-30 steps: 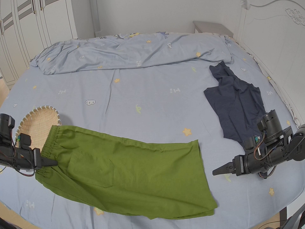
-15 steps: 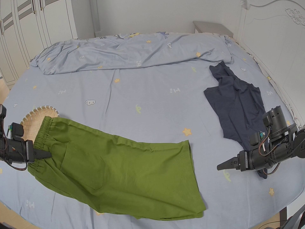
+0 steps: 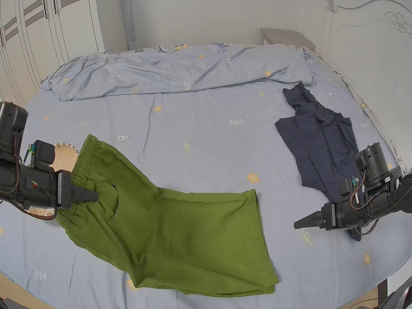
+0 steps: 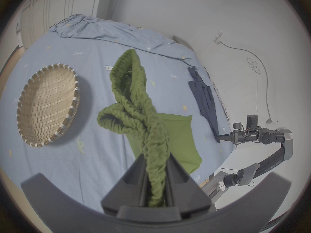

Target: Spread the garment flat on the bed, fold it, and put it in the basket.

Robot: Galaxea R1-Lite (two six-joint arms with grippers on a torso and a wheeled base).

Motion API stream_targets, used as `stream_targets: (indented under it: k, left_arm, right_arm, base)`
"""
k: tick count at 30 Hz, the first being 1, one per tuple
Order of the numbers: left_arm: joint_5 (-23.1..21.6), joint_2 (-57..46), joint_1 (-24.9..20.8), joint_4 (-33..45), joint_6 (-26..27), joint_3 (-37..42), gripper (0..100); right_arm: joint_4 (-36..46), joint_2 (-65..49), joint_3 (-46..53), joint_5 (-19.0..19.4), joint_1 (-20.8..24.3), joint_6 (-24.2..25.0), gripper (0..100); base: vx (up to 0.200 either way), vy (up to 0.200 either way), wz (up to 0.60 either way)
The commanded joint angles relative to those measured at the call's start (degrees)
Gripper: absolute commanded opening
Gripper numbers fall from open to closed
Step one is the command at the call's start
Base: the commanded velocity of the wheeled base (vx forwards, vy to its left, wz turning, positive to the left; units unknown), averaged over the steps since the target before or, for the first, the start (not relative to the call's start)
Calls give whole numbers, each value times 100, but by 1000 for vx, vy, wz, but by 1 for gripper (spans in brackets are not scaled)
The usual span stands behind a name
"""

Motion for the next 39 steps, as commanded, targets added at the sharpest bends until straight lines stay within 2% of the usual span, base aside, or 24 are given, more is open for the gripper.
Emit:
stream_targets:
  k: [1,3,4,5,6,11,14,17,20,29,31,39]
  left_arm:
    - [713,394,-1482,45,-568,-647,0]
    - [932,570,-1799,37,-656,-761,0]
    - [1135,772,-2124,37,-752,-928,0]
    - [1152,790,-2150,37,-752,-937,0]
    - [1222,1027,-2388,37,-788,-1095,0]
    - [1258,1546,-2906,10,-840,-1376,0]
    - [1495,1853,-3161,-16,-981,-1534,0]
    - [2040,2275,-3609,-42,-1253,-1613,0]
    - [2242,2504,-3750,-60,-1297,-1613,0]
    - [2321,2811,-3917,-719,-1341,-1613,0]
    - [2330,2934,-4031,-948,-1526,-1613,0]
    - [2427,3216,-4295,-1264,-1605,-1605,0]
  right_arm:
    - [-1,79,1,-8,-21,5,100]
    - [-1,114,1,-8,-21,5,100]
    - [-10,140,1,-8,-21,5,100]
    - [-10,140,1,-8,-21,5,100]
    - [-10,140,1,-16,-21,5,100]
    - [-10,123,10,-218,14,-3,100]
    - [-19,123,10,-350,49,-3,100]
    - [-19,123,10,-368,58,-3,100]
    - [-19,123,10,-368,49,-3,100]
    - [-19,114,19,-377,49,-3,100]
    - [-19,114,19,-377,49,-3,100]
    - [-19,114,19,-377,49,-3,100]
  base:
    - [0,0,0]
    - [0,0,0]
    - [0,0,0]
    - [0,0,0]
    - [0,0,0]
    - [0,0,0]
    - [0,0,0]
    - [0,0,0]
    - [0,0,0]
    - [0,0,0]
    - [0,0,0]
    - [0,0,0]
